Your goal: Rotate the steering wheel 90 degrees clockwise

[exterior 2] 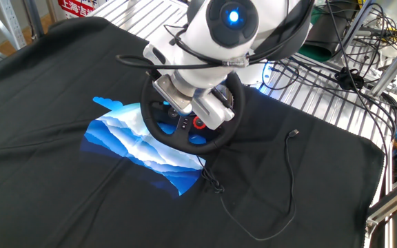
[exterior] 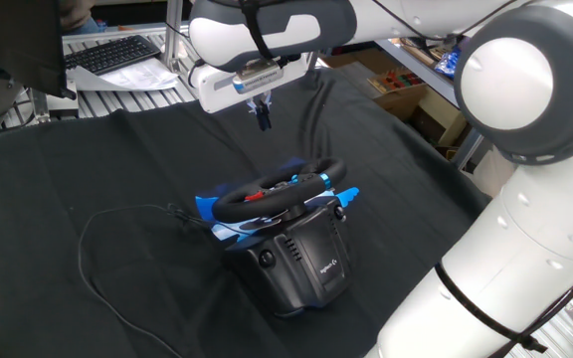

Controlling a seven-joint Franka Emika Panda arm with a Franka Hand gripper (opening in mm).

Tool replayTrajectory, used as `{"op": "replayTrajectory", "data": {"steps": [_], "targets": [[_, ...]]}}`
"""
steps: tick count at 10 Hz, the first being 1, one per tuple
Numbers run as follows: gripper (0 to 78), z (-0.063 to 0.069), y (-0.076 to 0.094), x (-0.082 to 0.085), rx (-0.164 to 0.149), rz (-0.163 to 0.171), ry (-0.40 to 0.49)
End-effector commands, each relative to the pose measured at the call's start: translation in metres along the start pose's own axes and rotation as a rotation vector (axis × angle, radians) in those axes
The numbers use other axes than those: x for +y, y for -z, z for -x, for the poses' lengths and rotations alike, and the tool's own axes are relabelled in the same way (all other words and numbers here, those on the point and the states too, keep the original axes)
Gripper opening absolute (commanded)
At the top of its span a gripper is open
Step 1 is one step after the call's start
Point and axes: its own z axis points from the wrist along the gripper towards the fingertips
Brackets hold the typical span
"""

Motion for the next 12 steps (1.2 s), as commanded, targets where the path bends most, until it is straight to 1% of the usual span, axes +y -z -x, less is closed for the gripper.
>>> {"op": "replayTrajectory", "data": {"steps": [1,3,5,6,7,8,9,10,11,12], "targets": [[0.0,0.0,0.001,-0.001,-0.002,-0.016,-0.006],[0.0,0.0,0.0,-0.001,-0.005,-0.037,0.007],[0.0,-0.004,-0.006,-0.002,-0.012,-0.061,0.013],[0.0,-0.01,-0.015,-0.004,-0.019,-0.07,0.018],[0.0,-0.012,-0.018,-0.008,-0.018,-0.077,0.03],[0.0,-0.013,-0.022,-0.014,-0.014,-0.088,0.04],[0.0,-0.014,-0.025,-0.022,-0.015,-0.091,0.054],[0.0,-0.014,-0.028,-0.027,-0.014,-0.091,0.062],[0.0,-0.016,-0.036,-0.041,-0.017,-0.091,0.08],[0.0,-0.017,-0.039,-0.045,-0.016,-0.091,0.086]]}}
